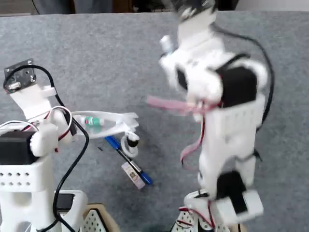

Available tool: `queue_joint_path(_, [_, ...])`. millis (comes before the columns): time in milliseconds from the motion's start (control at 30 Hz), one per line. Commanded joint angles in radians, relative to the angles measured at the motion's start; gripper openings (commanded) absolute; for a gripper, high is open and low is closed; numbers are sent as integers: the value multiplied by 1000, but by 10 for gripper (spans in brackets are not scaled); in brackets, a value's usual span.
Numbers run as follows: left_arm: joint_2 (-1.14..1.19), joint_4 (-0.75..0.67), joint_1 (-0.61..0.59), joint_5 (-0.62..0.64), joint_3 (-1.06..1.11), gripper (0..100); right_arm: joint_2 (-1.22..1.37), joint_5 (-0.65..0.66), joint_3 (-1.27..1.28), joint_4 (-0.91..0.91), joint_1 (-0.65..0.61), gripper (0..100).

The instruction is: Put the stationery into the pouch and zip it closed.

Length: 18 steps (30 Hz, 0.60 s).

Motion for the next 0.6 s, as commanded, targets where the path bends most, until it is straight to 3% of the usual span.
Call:
queue_joint_path(0, [55,2,-39,5,-7,28,-189,-11,139,-26,-186,12])
queue_joint_path(200, [252,2,-142,-20,-15,29,-406,-14,274,-265,-391,12])
queue_joint_path(467, [305,2,-160,-38,-15,29,-562,-25,601,-795,-407,12])
queue_joint_path(567, [305,2,-162,-38,-12,29,-619,-121,727,-950,-405,12])
